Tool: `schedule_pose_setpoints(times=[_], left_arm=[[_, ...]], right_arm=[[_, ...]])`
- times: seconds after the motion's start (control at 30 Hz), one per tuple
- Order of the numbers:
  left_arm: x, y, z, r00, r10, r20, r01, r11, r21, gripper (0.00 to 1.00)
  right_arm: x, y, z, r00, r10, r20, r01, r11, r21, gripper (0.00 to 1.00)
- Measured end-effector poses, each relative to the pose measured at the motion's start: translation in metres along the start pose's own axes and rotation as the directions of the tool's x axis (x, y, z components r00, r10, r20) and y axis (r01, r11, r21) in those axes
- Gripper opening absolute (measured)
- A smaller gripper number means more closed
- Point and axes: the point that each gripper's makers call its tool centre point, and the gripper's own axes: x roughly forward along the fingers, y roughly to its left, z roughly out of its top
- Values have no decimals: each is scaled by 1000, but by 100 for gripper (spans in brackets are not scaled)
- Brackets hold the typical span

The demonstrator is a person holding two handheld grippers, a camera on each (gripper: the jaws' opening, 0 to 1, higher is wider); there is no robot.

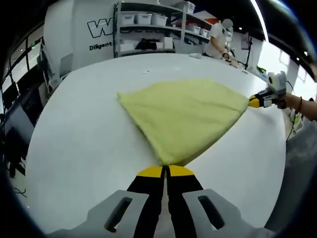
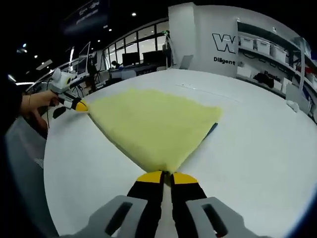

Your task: Fold the garment on the visible template until the final outline fits inside the template.

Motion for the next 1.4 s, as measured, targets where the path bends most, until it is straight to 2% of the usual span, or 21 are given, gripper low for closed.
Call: schedule_pose_setpoints(times=[0.2, 0.33, 0.37, 0.57, 1.1, 1.4], left_arm=[[-2, 5, 4, 1000, 15, 15, -15, 1000, 1, 7], [-4, 6, 6, 1000, 17, 15, -18, 999, 50, 7], [-4, 5, 6, 1000, 18, 11, -19, 997, 73, 6], [-5, 4, -1, 1000, 14, -10, -13, 995, 98, 6], [-20, -8, -20, 999, -24, -37, 28, 994, 105, 6], [-29, -14, -27, 999, -17, -39, 21, 993, 113, 6]], right_arm=[[-10, -11, 3, 1000, -22, -5, 21, 999, -31, 0], [-13, -11, 2, 1000, -18, -17, 17, 999, -49, 0], [-14, -9, -1, 999, -12, -39, 9, 998, -68, 0], [-14, -1, -14, 995, -7, -98, -4, 994, -111, 0], [-27, 14, -24, 991, -5, -137, -13, 992, -124, 0], [-35, 23, -32, 988, 4, -155, -22, 993, -116, 0]])
